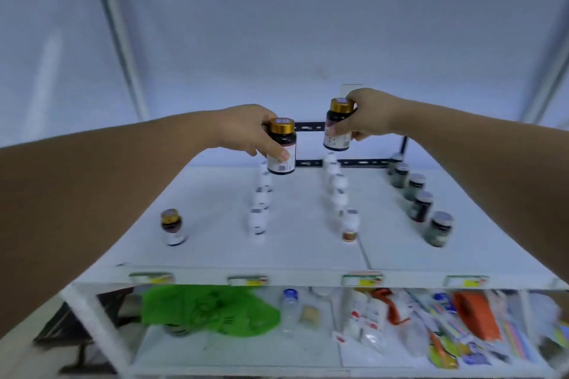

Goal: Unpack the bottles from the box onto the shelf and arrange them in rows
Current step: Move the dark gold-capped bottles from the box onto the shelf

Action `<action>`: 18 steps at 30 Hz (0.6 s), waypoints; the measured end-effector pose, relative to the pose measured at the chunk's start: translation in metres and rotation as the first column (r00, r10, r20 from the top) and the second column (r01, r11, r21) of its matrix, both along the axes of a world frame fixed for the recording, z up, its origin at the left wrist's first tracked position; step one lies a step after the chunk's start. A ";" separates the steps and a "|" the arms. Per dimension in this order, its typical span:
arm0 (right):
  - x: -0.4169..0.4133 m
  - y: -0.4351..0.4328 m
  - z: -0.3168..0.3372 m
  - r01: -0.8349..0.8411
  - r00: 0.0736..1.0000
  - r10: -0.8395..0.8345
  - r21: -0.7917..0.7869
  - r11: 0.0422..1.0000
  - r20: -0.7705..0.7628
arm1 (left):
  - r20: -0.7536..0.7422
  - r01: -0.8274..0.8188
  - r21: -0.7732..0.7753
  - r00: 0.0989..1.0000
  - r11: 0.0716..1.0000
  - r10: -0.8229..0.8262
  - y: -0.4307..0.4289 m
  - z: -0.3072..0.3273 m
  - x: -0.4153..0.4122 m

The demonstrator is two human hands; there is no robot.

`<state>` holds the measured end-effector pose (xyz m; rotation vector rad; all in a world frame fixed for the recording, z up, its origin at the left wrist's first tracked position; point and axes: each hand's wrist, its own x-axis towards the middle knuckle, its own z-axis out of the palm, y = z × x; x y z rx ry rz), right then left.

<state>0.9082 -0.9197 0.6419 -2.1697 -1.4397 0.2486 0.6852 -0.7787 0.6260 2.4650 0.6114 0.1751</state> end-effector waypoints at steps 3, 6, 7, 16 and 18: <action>-0.051 0.065 -0.005 -0.074 0.997 0.074 0.015 0.997 -0.011 | -0.014 -0.073 0.023 0.997 0.997 0.073 0.045 0.000 -0.061; -0.096 0.124 -0.014 -0.137 0.990 0.138 0.028 0.990 -0.027 | -0.026 -0.135 0.043 0.990 0.990 0.136 0.086 -0.005 -0.116; -0.110 0.142 -0.017 -0.155 0.987 0.157 0.031 0.987 -0.042 | -0.027 -0.156 0.049 0.987 0.987 0.157 0.099 -0.007 -0.132; -0.174 0.272 -0.065 -0.310 0.951 0.308 -0.112 0.944 -0.034 | -0.052 -0.281 0.090 0.957 0.956 0.286 0.188 -0.077 -0.178; -0.176 0.297 -0.087 -0.339 0.940 0.339 -0.138 0.931 -0.020 | -0.073 -0.294 0.064 0.952 0.954 0.298 0.208 -0.101 -0.174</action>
